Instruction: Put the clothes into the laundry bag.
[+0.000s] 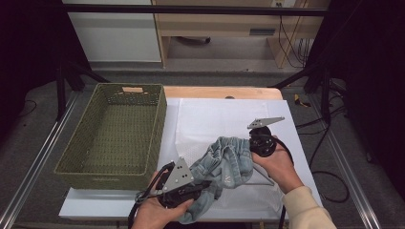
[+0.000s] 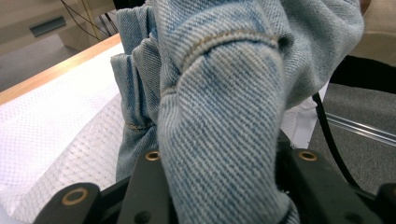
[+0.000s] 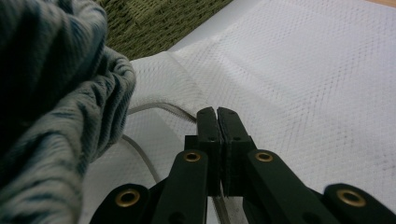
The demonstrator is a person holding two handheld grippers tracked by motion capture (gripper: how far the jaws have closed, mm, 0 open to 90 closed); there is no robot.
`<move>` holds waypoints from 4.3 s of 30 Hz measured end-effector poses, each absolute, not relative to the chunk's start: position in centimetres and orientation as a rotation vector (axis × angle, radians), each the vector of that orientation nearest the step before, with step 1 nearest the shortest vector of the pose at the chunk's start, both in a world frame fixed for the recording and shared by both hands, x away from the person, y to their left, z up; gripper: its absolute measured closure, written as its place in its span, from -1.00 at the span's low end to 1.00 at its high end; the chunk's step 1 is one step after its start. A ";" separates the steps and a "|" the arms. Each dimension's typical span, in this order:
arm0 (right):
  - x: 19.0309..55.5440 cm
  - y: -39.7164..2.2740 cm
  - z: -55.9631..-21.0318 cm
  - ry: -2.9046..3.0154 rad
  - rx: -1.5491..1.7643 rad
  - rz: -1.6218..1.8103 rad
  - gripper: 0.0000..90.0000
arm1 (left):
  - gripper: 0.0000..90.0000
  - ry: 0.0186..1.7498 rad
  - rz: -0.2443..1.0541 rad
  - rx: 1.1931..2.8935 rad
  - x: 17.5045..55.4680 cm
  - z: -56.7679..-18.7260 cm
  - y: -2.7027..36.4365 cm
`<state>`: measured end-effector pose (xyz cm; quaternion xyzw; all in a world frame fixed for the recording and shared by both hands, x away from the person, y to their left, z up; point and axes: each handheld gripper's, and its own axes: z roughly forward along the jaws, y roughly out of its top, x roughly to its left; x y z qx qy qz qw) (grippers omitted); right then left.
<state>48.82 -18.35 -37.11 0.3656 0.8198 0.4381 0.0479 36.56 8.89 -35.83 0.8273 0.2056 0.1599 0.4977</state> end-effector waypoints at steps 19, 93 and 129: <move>49.0 -18.1 -36.2 2.496 1.097 1.326 0.98 | 0.43 0.463 0.362 1.990 36.1 -35.1 8.3; 48.4 -18.7 -34.8 2.463 1.057 1.375 0.98 | 0.44 0.578 0.260 2.059 40.0 -41.1 4.6; 48.1 -19.5 -34.1 2.433 1.049 1.380 0.98 | 0.43 0.590 0.264 2.051 40.0 -41.4 4.5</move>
